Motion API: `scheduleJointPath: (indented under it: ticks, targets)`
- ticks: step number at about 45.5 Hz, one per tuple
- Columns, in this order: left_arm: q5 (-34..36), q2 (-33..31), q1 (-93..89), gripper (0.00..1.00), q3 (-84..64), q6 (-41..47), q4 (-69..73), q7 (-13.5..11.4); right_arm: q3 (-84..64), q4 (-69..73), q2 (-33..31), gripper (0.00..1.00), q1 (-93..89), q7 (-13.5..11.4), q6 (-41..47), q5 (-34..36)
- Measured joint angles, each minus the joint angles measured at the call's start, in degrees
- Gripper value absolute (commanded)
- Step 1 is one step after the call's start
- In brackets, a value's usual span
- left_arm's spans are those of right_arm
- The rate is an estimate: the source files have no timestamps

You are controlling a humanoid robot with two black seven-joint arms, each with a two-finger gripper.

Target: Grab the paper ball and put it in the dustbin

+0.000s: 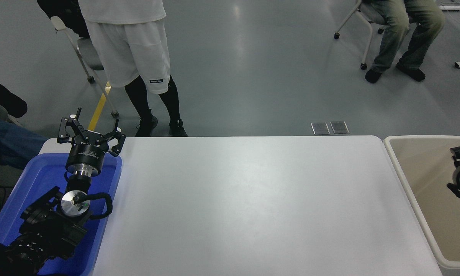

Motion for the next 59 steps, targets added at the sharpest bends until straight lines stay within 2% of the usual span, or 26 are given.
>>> scheduleJointPath:
  ticks: [13,16,20,27,43,51,59]
  targets:
    - [0.0,0.0,0.0,0.99,0.0,0.0,0.0,0.0,20.8,9.4,0.0,1.0,-3.8,0.1,2.5,0.2]
    - [0.0,0.0,0.0,0.99,0.0,0.0,0.0,0.0,24.1,10.4,0.6,1.0,-4.6,0.8,3.8,0.3]
    - [0.0,0.0,0.0,0.99,0.0,0.0,0.0,0.0,27.8,11.3,1.7,1.0,-6.0,4.4,5.4,0.8]
    - [0.0,0.0,0.0,0.99,0.0,0.0,0.0,0.0,31.8,12.1,5.1,1.0,-8.9,14.8,7.9,1.9]
    - [0.0,0.0,0.0,0.99,0.0,0.0,0.0,0.0,34.5,11.6,12.0,1.0,-12.2,32.9,13.1,7.5]
    - [0.0,0.0,0.0,0.99,0.0,0.0,0.0,0.0,34.4,11.3,14.4,1.0,-13.2,37.6,14.7,8.5]
    - [0.0,0.0,0.0,0.99,0.0,0.0,0.0,0.0,33.1,11.7,15.8,1.0,-13.9,39.7,15.6,8.6]
